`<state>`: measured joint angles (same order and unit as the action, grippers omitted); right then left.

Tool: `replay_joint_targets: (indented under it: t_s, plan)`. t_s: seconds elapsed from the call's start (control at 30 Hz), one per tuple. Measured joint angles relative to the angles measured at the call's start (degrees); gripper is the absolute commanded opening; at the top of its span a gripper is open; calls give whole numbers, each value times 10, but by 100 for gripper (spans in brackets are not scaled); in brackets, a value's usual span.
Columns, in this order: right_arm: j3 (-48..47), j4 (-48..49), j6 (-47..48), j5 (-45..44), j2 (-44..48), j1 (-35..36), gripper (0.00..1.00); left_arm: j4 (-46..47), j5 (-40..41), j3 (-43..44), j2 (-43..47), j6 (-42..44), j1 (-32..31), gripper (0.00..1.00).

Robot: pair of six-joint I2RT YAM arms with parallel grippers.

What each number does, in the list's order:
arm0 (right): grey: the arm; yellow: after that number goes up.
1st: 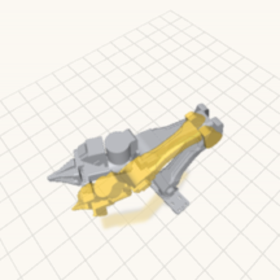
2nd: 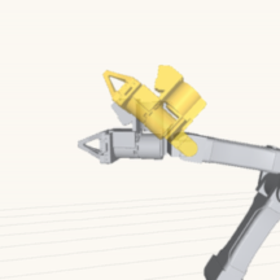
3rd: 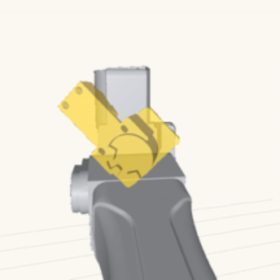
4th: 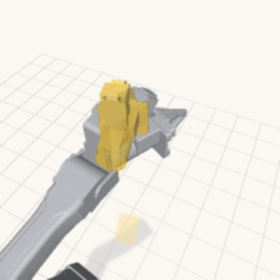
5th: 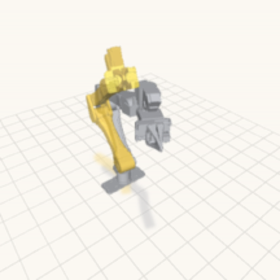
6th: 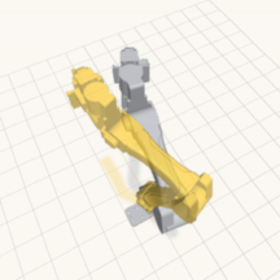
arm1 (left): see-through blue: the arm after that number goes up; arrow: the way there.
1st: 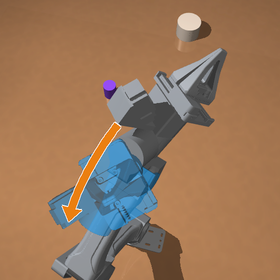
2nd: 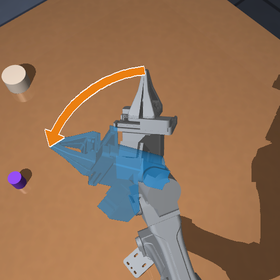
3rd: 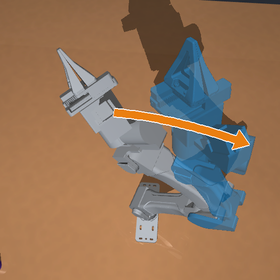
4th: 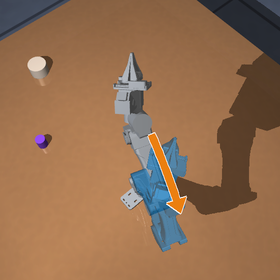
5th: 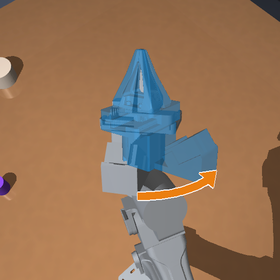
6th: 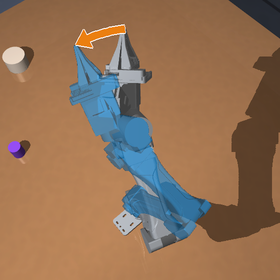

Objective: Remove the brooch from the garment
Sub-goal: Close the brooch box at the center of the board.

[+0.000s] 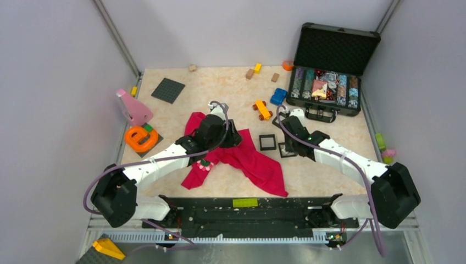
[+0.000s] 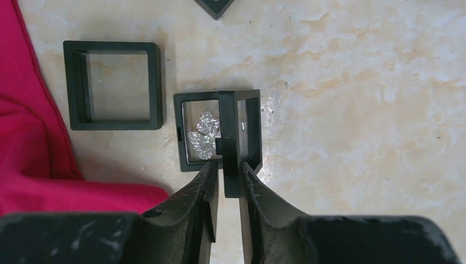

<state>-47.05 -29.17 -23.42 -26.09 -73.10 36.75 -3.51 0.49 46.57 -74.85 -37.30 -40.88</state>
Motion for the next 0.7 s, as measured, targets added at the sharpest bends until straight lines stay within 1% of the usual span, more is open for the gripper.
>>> replay_joint_targets:
  t_s: [0.2,0.27,0.4,0.43,0.47,0.53,0.57,0.6,0.63,0.7]
  plan:
    - [2,13,-8,37,-9,0,5,0,0,-4,0,0,1,42]
    - [2,20,-9,46,-13,0,4,0,0,-5,0,0,2,42]
    - [16,41,-14,63,-22,0,7,0,0,-8,0,0,3,42]
    - [19,43,-15,66,-24,0,12,0,0,-9,0,0,3,42]
    - [22,44,-16,68,-27,0,25,-1,0,-10,0,0,3,42]
    - [24,43,-19,69,-32,0,61,-2,0,-10,0,0,4,42]
    - [24,44,-21,70,-33,0,77,-2,0,-11,0,0,4,42]
    - [24,44,-24,70,-34,0,84,-2,0,-11,0,1,4,42]
    - [24,44,-20,69,-34,0,86,-3,0,-11,1,1,4,42]
    - [24,44,-23,67,-34,0,87,-4,0,-12,4,2,4,42]
